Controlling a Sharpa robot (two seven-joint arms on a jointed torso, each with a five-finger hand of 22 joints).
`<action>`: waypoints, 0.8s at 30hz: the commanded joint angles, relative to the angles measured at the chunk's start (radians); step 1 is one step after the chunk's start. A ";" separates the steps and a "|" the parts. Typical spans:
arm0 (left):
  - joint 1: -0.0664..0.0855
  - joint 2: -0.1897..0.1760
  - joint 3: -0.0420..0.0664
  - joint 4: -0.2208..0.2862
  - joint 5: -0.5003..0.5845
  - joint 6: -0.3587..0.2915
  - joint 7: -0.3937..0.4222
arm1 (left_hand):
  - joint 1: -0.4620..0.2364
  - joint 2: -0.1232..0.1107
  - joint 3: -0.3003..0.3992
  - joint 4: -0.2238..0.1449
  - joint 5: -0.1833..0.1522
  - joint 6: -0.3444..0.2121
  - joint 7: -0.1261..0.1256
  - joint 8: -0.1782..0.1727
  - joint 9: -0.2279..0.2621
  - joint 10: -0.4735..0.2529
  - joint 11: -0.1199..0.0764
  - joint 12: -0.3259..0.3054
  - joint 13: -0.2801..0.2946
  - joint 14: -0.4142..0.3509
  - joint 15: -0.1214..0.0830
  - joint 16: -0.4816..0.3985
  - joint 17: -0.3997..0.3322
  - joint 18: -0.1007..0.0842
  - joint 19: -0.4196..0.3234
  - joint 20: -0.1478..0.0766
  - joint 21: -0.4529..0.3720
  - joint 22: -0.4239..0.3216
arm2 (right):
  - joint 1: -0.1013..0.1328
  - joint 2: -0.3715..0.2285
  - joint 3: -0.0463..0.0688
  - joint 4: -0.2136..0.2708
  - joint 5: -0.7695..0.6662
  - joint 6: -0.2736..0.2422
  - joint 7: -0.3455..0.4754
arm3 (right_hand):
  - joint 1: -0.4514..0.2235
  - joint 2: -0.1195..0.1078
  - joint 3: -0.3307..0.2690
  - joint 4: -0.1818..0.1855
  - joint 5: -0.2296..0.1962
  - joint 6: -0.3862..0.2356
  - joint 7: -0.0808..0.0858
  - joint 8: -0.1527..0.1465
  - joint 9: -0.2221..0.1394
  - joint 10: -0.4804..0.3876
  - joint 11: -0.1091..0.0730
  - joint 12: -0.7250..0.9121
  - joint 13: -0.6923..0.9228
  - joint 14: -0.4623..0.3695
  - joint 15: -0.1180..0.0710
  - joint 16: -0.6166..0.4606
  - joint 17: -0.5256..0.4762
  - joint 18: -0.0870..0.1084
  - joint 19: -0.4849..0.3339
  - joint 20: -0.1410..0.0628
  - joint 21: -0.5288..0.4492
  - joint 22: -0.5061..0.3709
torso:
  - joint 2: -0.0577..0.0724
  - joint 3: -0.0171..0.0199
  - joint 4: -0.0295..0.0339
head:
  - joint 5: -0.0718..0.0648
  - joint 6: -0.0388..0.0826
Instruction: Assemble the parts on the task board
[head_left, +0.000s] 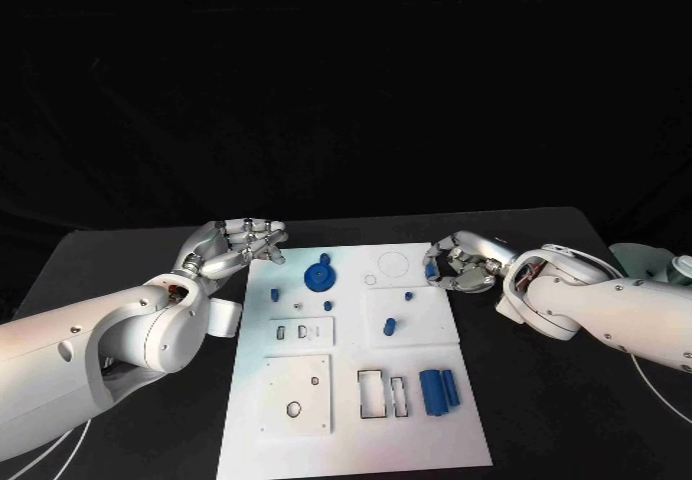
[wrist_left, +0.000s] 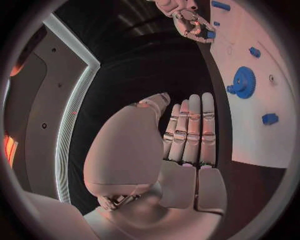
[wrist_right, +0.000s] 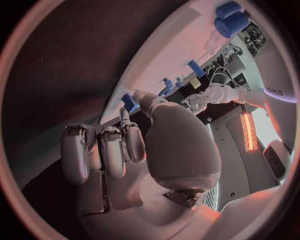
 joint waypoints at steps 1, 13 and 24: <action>0.001 0.000 0.001 0.002 0.002 0.017 0.006 | -0.007 -0.002 0.004 -0.001 -0.005 0.000 0.002 -0.004 0.001 -0.002 0.003 0.000 0.001 -0.001 -0.002 -0.003 -0.001 0.008 -0.002 0.001 -0.001 -0.001 | -0.003 0.003 0.000 0.000 0.013 -0.015 0.002 | -0.001 0.014 0.005 0.007 0.000 0.024 -0.002 0.010 0.004 0.003 0.004 0.005 0.119 0.095 0.006 0.005 0.224 0.003 0.024 0.005 0.007 0.165 | -0.001 -0.0006 0.0010 | 0.001 -0.001; 0.001 -0.001 0.001 0.002 0.002 0.018 0.002 | -0.007 -0.002 0.004 -0.001 -0.005 0.000 0.002 -0.004 0.001 -0.002 0.003 0.000 0.001 -0.001 -0.002 -0.003 -0.001 0.008 -0.002 0.001 -0.001 -0.001 | -0.005 0.006 0.000 0.000 0.026 -0.048 0.019 | 0.010 0.051 0.035 -0.003 -0.007 0.100 -0.032 0.054 0.027 0.012 -0.021 0.014 0.128 0.097 -0.014 0.007 0.231 0.001 0.030 -0.011 0.014 0.174 | -0.001 -0.0007 0.0012 | 0.002 -0.002; 0.001 -0.002 0.001 0.001 0.002 0.019 0.001 | -0.007 -0.002 0.004 -0.001 -0.005 0.000 0.002 -0.004 0.001 -0.002 0.003 0.000 0.001 -0.001 -0.002 -0.003 -0.001 0.008 -0.002 0.001 -0.001 -0.001 | -0.005 0.005 0.000 0.013 0.037 -0.108 0.045 | 0.044 0.116 0.102 -0.048 -0.081 0.110 -0.050 0.101 0.065 0.016 -0.038 0.013 0.128 0.100 -0.030 0.011 0.245 -0.006 0.045 -0.028 0.034 0.194 | -0.002 -0.0006 -0.0006 | 0.006 -0.003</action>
